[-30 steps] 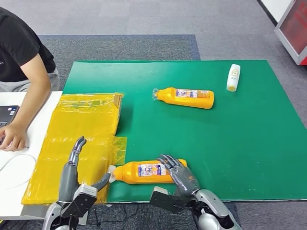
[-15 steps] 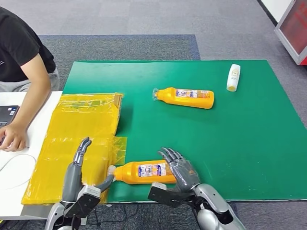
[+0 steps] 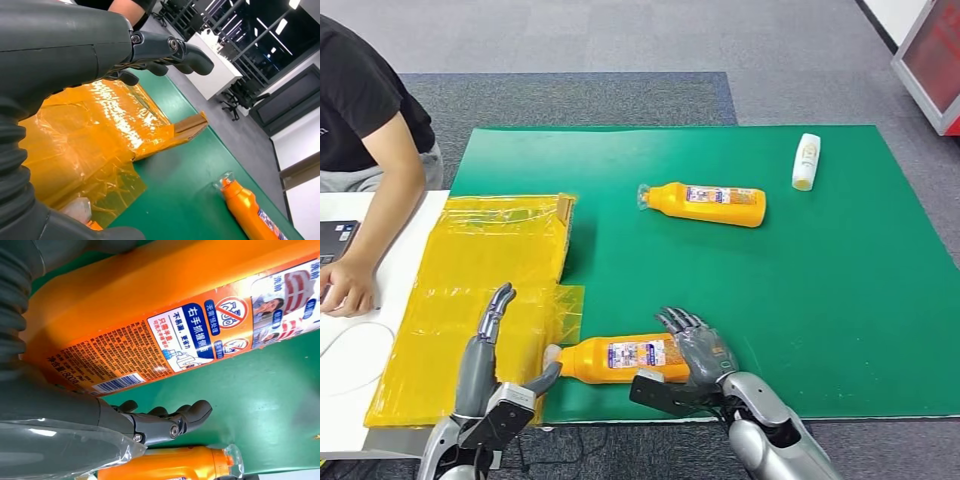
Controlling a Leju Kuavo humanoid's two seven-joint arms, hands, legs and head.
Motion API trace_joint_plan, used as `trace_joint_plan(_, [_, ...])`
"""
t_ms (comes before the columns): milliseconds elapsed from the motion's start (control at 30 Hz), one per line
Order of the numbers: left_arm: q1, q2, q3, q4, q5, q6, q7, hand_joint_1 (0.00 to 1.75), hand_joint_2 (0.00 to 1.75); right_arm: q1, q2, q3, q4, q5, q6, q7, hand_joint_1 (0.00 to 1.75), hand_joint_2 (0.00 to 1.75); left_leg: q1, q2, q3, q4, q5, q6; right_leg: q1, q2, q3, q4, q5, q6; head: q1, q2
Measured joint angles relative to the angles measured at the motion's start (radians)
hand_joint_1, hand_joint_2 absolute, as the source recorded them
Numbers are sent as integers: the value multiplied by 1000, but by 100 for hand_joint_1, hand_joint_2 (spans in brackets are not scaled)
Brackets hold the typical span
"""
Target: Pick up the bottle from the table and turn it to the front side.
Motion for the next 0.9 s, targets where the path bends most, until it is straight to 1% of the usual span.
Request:
trace_joint_plan(300, [-4, 0, -12, 7, 6, -1, 1, 0, 175, -30, 0, 19, 42, 8, 3, 5, 0, 175, 0, 0, 2, 0, 0, 0, 0, 0, 2, 0, 1, -1, 0, 0])
trace_joint_plan(667, [-7, -1, -16, 8, 5, -2, 3, 0, 175, -45, 0, 40, 58, 37, 6, 9, 0, 175, 0, 0, 6, 0, 0, -1, 0, 1, 5, 0, 1, -1, 0, 0])
trace_joint_plan(700, [-7, -1, -16, 8, 5, -2, 3, 0, 175, -48, -1, 44, 60, 44, 11, 11, 6, 175, 0, 0, 6, 0, 0, -1, 0, 1, 5, 0, 1, -1, 0, 0])
trace_joint_plan(733, [-8, -1, -16, 8, 6, -3, 3, 0, 175, -54, -2, 48, 63, 52, 21, 12, 28, 175, 0, 0, 7, 0, 0, -1, 0, 1, 5, 0, 1, -1, 0, 0])
trace_joint_plan(767, [-10, -2, -16, 8, 6, -4, 2, 0, 175, -61, -4, 54, 66, 57, 33, 13, 67, 175, 0, 1, 7, 0, 0, -1, 0, 1, 6, 0, 1, -1, 0, 0])
trace_joint_plan(800, [-12, -2, -16, 8, 7, -6, -1, 0, 175, -70, -8, 61, 72, 62, 47, 12, 110, 175, 0, 1, 8, 0, 0, -1, 0, 2, 6, 0, 1, -1, 0, 0])
trace_joint_plan(833, [-14, -3, -15, 8, 8, -8, -4, 0, 175, -81, -13, 69, 79, 65, 62, 9, 148, 175, 0, 1, 8, 0, 0, -1, 0, 2, 6, 0, 1, -1, 0, 0])
trace_joint_plan(867, [-17, -4, -15, 9, 9, -10, -8, 0, 175, -92, -19, 77, 86, 68, 75, 5, 169, 175, 0, 1, 9, 0, 0, -1, 0, 2, 7, 0, 1, -1, 0, 0])
trace_joint_plan(900, [-20, -4, -14, 10, 9, -12, -12, 0, 175, -103, -25, 86, 94, 70, 86, 0, 174, 175, 0, 1, 10, 0, 0, -1, 0, 2, 8, -1, 1, -1, 0, 0])
